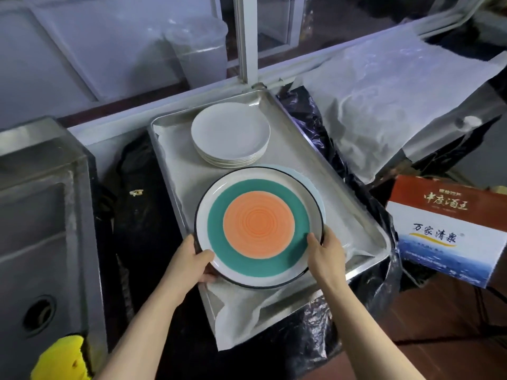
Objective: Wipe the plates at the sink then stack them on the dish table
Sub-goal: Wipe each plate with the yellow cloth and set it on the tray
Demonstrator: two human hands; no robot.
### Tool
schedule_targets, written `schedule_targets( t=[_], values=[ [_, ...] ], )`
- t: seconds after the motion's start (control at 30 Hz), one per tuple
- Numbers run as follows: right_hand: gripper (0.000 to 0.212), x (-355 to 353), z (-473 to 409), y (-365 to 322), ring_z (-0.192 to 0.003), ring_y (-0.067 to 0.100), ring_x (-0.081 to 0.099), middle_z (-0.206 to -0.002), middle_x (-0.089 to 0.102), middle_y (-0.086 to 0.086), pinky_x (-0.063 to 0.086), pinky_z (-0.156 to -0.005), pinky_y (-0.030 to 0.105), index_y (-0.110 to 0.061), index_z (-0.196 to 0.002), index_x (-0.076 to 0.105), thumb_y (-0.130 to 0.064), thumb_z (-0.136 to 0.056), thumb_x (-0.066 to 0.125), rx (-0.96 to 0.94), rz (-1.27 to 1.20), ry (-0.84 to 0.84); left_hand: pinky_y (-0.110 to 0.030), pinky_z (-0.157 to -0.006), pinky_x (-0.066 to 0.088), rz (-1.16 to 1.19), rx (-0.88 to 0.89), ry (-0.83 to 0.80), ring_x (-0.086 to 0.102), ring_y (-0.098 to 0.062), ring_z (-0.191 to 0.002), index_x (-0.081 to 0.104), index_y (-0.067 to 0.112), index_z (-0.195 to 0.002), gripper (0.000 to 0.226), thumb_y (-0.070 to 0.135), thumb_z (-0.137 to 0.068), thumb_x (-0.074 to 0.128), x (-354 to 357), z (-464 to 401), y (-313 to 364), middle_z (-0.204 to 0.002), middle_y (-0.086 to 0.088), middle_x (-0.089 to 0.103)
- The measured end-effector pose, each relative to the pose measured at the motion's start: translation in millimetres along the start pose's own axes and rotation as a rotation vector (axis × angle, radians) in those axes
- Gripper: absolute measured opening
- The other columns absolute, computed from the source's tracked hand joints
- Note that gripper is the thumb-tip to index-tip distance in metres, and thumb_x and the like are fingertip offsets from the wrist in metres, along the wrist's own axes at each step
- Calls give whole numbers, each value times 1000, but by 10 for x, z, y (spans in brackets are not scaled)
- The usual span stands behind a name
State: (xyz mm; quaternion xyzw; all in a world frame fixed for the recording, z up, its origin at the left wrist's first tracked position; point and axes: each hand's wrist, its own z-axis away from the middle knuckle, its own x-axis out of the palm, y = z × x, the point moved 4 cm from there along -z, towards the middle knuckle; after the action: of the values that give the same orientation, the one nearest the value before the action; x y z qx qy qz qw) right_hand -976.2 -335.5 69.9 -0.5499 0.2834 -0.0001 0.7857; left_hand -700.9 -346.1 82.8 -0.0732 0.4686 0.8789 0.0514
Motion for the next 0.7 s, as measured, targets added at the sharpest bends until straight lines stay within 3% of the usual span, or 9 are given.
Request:
schedule_targets(
  t=[0.13, 0.27, 0.43, 0.6, 0.7],
  values=[
    [6, -54, -223, -17, -72, 16, 53, -79, 59, -12, 36, -59, 26, -22, -94, 55, -21, -94, 48, -84, 108, 23, -36, -62, 59, 1, -5, 31, 67, -24, -98, 52, 26, -107, 33, 0, -87, 53, 137, -62, 50, -113, -4, 64],
    [16, -81, -366, -28, -84, 22, 57, -93, 64, -4, 39, -68, 31, -16, -106, 58, -20, -94, 48, -103, 149, 23, -28, -56, 57, -41, 6, 45, 71, -17, -86, 51, 31, -107, 35, 2, -88, 51, 250, -98, 91, -109, 0, 65],
    [10, -98, -517, -79, -71, 17, 52, -79, 58, -10, 32, -54, 21, -25, -90, 52, -17, -91, 47, -119, 188, 25, -37, -60, 60, -69, 1, 55, 73, -18, -77, 48, 27, -122, 39, 4, -90, 48, 322, -166, 100, -112, 0, 64],
    [15, -96, -600, -33, -77, 23, 55, -89, 60, 4, 37, -64, 31, -21, -100, 57, -20, -92, 44, -89, 192, 15, -33, -57, 59, -86, -8, 64, 74, -19, -74, 45, 30, -125, 42, 5, -91, 49, 359, -212, 106, -113, 2, 63],
    [22, -94, -617, 6, -71, 9, 51, -94, 58, 8, 34, -62, 31, -22, -110, 57, -22, -93, 43, -70, 189, 15, -36, -59, 59, -105, -9, 64, 74, -21, -73, 44, 33, -122, 43, 5, -91, 49, 366, -232, 106, -113, 1, 62]
  ],
)
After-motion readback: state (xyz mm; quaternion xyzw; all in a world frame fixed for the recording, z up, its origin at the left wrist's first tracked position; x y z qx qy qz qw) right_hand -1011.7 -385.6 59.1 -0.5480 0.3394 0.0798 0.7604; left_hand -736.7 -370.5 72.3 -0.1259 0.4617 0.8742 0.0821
